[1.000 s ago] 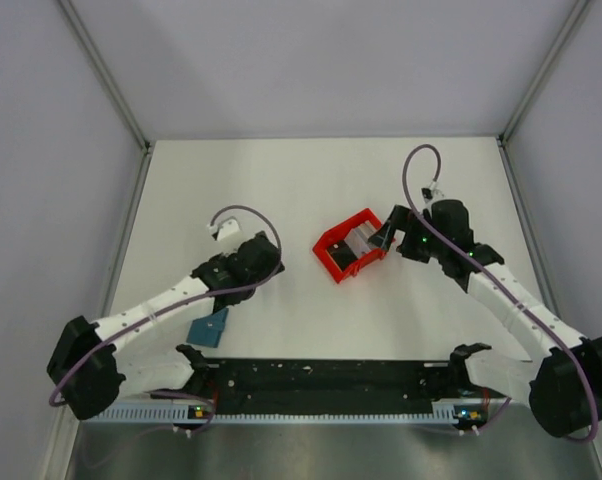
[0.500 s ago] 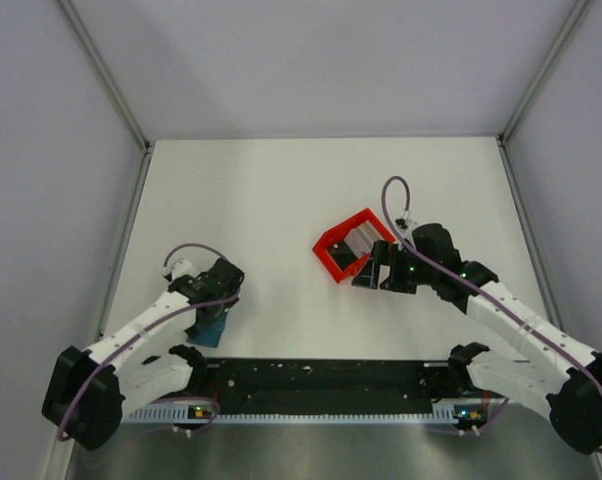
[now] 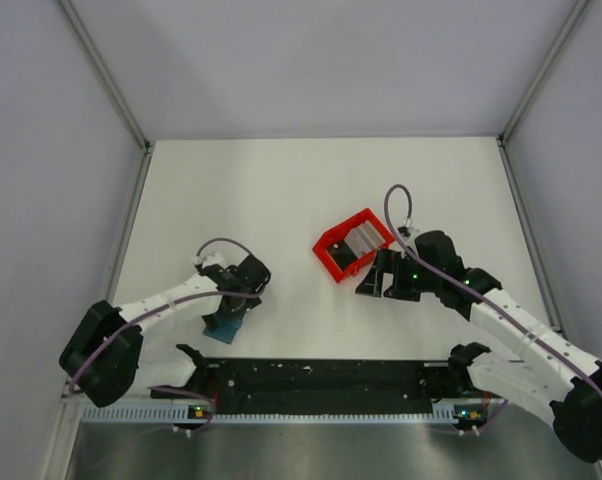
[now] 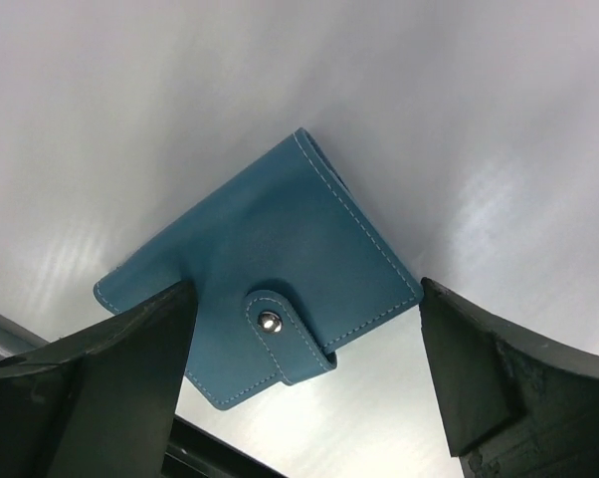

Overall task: Put the credit cards into the card holder
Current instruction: Move the card holder to the center of the board.

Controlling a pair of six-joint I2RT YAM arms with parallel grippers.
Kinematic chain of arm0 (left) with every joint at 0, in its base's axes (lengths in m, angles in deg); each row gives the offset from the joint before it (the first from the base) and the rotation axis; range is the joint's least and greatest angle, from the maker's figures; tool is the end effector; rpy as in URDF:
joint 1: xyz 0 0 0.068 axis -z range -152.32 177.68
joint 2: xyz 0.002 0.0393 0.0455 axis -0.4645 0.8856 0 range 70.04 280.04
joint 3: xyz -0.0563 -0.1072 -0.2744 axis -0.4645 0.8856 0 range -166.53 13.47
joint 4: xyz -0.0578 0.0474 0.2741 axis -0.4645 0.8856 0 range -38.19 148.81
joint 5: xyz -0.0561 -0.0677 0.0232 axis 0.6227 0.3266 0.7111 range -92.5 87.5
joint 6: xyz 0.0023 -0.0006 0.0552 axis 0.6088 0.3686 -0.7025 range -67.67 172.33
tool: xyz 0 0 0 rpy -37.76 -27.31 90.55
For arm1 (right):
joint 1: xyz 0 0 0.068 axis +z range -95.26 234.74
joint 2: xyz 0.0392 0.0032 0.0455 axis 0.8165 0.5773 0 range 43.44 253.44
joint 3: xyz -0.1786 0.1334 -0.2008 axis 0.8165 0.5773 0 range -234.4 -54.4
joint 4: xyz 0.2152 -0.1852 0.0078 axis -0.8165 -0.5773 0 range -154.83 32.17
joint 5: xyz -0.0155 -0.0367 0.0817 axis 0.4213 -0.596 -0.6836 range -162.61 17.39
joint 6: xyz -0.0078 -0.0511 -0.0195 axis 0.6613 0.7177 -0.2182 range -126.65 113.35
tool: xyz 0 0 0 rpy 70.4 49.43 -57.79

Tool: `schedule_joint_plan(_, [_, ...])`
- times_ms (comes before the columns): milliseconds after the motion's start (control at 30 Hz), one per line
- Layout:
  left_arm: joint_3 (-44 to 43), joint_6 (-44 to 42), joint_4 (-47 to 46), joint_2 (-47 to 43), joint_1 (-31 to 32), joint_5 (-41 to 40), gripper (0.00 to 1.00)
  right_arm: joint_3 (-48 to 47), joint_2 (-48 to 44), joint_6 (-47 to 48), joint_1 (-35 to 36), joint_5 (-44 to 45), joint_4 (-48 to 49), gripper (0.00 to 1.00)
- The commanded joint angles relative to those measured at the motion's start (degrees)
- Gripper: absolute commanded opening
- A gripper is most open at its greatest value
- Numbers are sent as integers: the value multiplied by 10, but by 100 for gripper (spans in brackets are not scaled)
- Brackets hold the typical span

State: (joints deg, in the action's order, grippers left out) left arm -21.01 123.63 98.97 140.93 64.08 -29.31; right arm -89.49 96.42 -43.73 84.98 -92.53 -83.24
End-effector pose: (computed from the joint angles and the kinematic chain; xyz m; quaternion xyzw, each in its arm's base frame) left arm 0.1619 -0.0983 0.1711 -0.3036 0.9226 0.0925 0.2191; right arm 0.1648 0.1108 0.2462 -0.0145 0.9067 0.3486 0.2369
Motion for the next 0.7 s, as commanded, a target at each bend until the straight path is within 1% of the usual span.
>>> schedule_joint_plan(0, [-29, 110, -155, 45, 83, 120, 94, 18, -17, -10, 4, 22, 1, 99])
schedule_joint_plan(67, [-58, 131, -172, 74, 120, 116, 95, 27, -17, -17, 4, 30, 1, 99])
schedule_joint_plan(167, [-96, 150, -195, 116, 148, 120, 96, 43, -22, -28, 4, 37, 4, 99])
schedule_joint_plan(300, [-135, 164, -238, 149, 181, 123, 98, 67, -31, -50, 5, 41, 12, 99])
schedule_joint_plan(400, [-168, 146, -236, 146, 203, 109, 99, 84, -43, -72, 5, 38, 24, 99])
schedule_joint_plan(433, [-177, 138, -217, 137, 207, 94, 99, 86, -46, -76, 5, 38, 26, 99])
schedule_joint_plan(500, [-181, 99, -207, 107, 209, 77, 99, 88, -51, -84, 5, 38, 29, 99])
schedule_joint_plan(567, [-174, 61, -184, 73, 208, 45, 99, 90, -51, -91, 7, 31, 35, 91])
schedule_joint_plan(633, [-161, 31, -154, 37, 206, 5, 99, 88, -53, -100, 11, 30, 38, 86])
schedule_joint_plan(667, [-150, 17, -141, 22, 203, -7, 99, 88, -52, -108, 12, 27, 39, 79])
